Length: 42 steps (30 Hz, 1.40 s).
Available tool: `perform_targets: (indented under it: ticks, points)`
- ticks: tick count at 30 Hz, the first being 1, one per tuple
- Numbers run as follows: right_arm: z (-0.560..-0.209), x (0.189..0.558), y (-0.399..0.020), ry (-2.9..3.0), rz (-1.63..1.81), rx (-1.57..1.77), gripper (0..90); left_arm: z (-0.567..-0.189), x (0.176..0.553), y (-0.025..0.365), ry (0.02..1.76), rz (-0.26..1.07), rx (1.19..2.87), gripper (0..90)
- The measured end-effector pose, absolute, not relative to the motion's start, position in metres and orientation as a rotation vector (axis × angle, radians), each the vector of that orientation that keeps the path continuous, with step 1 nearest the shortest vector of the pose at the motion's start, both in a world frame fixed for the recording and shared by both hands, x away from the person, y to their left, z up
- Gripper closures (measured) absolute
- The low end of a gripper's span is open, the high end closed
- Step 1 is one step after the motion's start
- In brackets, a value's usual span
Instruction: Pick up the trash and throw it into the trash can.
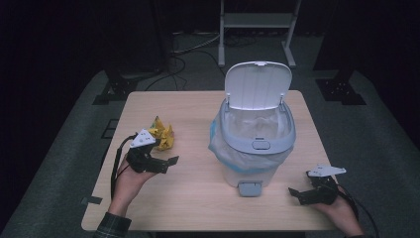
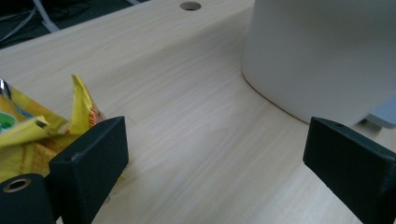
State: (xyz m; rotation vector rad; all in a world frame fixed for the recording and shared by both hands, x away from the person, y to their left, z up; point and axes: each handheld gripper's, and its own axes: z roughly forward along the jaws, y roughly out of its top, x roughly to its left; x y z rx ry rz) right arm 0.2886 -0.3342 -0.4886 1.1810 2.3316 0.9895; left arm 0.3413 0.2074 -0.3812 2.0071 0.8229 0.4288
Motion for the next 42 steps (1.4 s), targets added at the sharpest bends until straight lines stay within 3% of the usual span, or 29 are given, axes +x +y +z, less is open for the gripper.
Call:
perform_targets:
  ticks: [9,20,30,42]
  points:
    - [-0.489,0.289,-0.334,2.332,0.989,1.181,1.9,-0.374,0.362,0.206,0.845,0.463,2.006,13.5]
    - [-0.489,0.289,-0.334,2.331,0.99,1.18,1.9,-0.378,0.39,0.204,0.896,0.498,2.008,33.3]
    - [-0.489,0.289,-0.334,2.332,0.99,1.181,1.9,-0.388,0.407,0.205,0.952,0.478,2.004,44.9]
    - [-0.489,0.289,-0.334,2.331,0.99,1.181,1.9,-0.399,0.423,0.198,1.005,0.484,2.022,53.7]
